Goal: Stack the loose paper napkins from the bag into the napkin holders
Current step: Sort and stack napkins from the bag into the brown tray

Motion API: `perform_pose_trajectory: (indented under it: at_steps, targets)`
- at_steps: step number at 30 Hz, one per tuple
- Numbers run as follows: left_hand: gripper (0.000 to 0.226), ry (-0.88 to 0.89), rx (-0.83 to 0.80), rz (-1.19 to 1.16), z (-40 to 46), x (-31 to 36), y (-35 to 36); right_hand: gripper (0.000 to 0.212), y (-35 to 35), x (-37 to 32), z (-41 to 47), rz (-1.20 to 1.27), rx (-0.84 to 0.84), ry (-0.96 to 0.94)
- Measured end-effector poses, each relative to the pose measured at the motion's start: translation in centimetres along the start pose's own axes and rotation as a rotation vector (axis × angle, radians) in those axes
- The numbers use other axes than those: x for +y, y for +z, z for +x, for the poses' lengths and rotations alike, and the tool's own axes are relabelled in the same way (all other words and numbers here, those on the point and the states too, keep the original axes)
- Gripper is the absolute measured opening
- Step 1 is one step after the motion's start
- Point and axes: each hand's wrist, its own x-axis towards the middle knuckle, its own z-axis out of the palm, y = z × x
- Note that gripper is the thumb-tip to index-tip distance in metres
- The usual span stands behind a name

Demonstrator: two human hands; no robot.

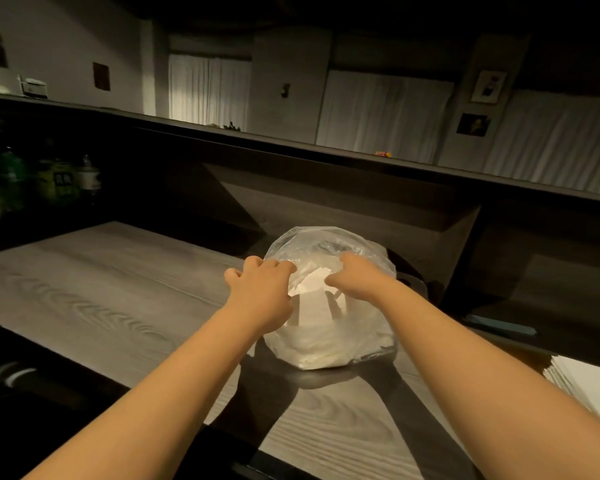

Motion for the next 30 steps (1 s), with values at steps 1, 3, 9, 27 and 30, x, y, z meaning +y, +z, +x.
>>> perform_pose_trajectory:
  at_steps: [1, 3, 9, 27, 30]
  targets:
    - [0.050, 0.003, 0.003, -0.020, 0.1, 0.0, 0.1, 0.064, 0.2, 0.0, 0.3, 0.044, 0.002, -0.001]
    - [0.049, 0.006, 0.010, -0.057, 0.3, -0.1, 0.2, 0.065, 0.4, 0.0, 1.1, 0.041, 0.021, -0.032]
    - [0.047, 0.004, 0.004, -0.129, 0.3, -0.7, 0.4, 0.031, 0.3, 0.6, 2.2, -0.099, -0.023, -0.135]
    - [0.039, 0.009, 0.092, -0.291, 0.6, -0.9, 0.5, 0.029, -3.6, 1.7, 1.2, -0.550, -0.084, -0.353]
    - [0.036, 0.044, 0.165, -0.352, 0.8, -0.8, 0.6, 0.014, -5.1, 2.1, 0.2, -0.239, -0.104, -0.341]
